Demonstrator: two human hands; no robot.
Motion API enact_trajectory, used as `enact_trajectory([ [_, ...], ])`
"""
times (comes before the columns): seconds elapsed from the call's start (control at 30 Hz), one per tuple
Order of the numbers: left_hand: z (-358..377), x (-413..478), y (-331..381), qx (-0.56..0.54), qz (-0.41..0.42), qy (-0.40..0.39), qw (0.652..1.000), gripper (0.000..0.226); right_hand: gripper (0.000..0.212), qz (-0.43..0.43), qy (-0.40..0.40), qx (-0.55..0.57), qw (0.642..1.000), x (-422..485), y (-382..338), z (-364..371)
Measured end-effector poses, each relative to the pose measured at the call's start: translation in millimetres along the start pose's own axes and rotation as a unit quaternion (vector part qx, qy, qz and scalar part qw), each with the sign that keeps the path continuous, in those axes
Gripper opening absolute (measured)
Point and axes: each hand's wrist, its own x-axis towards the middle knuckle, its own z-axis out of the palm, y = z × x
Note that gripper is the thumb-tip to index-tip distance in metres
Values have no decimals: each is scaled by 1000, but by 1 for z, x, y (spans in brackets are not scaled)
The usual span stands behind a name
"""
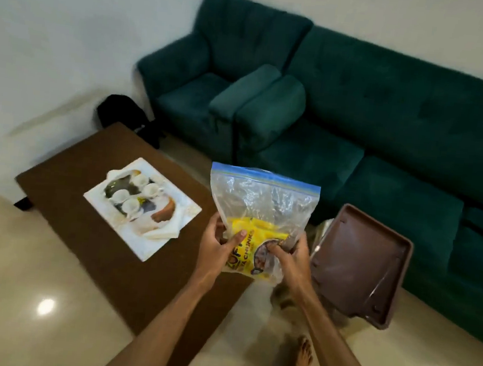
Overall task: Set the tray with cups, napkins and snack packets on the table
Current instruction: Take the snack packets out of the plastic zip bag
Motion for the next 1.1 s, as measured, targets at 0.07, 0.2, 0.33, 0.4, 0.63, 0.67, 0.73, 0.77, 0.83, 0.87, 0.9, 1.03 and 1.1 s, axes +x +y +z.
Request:
enact_trajectory([
  [0.07, -59, -21, 9, 6, -5, 10, 1000, 53, 47, -1, -30, 0, 1000, -29, -14, 49],
  [0.2, -168, -57, 26, 5, -14, 65, 998, 44, 53, -2, -114, 0, 994, -72, -36, 140],
  [0.33, -257, -74, 35, -4, -9, 120, 993, 39, 48, -7, -181, 7, 984, -93, -48, 226],
  [0.4, -291, -73, 37, -11, 0, 136, 991, 32, 49, -3, -199, 6, 980, -94, -49, 258],
  [0.63, -404, -18, 4, 40, -45, 159, 985, 28, 48, 26, -185, -22, 982, -57, -22, 379],
  [0.67, -417, -3, -4, 40, -54, 156, 985, 32, 46, 37, -182, -18, 982, -47, -13, 396],
  [0.73, -438, 26, -20, 40, -71, 150, 985, 39, 45, 59, -176, -3, 983, -30, 7, 427],
  [0.77, -447, 42, -27, 41, -79, 143, 986, 41, 44, 72, -168, 7, 983, -19, 17, 442],
  [0.83, -462, 74, -44, 39, -113, 127, 985, 47, 42, 113, -146, 28, 982, -2, 35, 467],
  [0.87, -466, 86, -49, 33, -128, 120, 984, 53, 40, 129, -139, 36, 981, 4, 41, 476],
  [0.9, -472, 101, -55, 27, -143, 108, 983, 58, 38, 145, -129, 42, 980, 13, 50, 486],
  [1.03, -486, 153, -83, 25, -191, 69, 979, 60, 33, 208, -74, 56, 974, 35, 88, 514],
  [1.1, -492, 175, -98, 31, -207, 60, 976, 57, 33, 230, -45, 73, 969, 42, 106, 528],
])
